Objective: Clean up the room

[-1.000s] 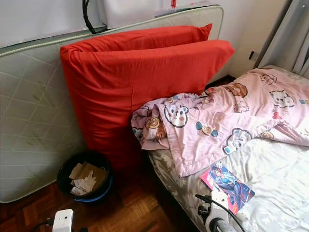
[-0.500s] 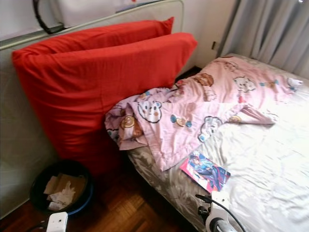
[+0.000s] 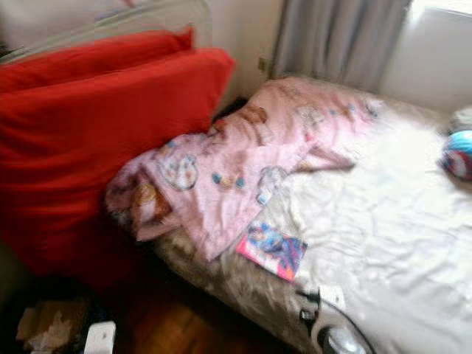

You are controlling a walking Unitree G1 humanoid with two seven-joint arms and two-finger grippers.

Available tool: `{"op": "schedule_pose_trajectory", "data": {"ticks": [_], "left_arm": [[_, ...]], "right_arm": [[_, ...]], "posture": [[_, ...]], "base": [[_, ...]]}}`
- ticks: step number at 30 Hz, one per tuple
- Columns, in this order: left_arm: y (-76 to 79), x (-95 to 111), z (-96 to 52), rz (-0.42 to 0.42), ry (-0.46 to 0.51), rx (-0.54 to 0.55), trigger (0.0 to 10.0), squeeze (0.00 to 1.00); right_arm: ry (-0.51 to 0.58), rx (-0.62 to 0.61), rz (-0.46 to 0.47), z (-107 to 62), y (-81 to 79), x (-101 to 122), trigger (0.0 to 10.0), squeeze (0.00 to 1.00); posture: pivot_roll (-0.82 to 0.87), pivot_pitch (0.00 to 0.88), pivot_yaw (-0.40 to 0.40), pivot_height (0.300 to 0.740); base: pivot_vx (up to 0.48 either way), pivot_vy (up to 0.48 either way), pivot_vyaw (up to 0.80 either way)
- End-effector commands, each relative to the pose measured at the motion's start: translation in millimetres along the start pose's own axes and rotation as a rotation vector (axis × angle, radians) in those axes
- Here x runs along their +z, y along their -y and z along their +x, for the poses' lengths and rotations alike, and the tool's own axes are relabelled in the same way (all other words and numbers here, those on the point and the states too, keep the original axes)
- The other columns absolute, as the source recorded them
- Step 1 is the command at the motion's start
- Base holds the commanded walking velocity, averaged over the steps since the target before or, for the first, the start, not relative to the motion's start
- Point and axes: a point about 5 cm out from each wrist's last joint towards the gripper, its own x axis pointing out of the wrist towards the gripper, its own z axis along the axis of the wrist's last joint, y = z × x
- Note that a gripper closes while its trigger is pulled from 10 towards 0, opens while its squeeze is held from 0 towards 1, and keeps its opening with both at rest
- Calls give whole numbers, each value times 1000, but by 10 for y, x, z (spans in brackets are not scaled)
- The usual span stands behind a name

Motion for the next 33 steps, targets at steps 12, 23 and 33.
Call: {"op": "schedule_pose_trajectory", "data": {"ticks": [12,23,33], "left_arm": [[-171,116,-6,-165,63,37,10000,0],[57,197,40,-140,78,7,10000,0],[-282,103,-36,-142,81,45,10000,0]], "right_arm": [[192,-7,6,-8,-46,169,10000,0],[496,-25,7,-109,-60,392,10000,0],[548,-26,-96,-143,-70,424,10000,0]], "posture": [[90,51,-26,740],[68,34,-24,740],[59,17,-36,740]], "base": [[0,0,-255],[0,0,0],[0,0,0]]}}
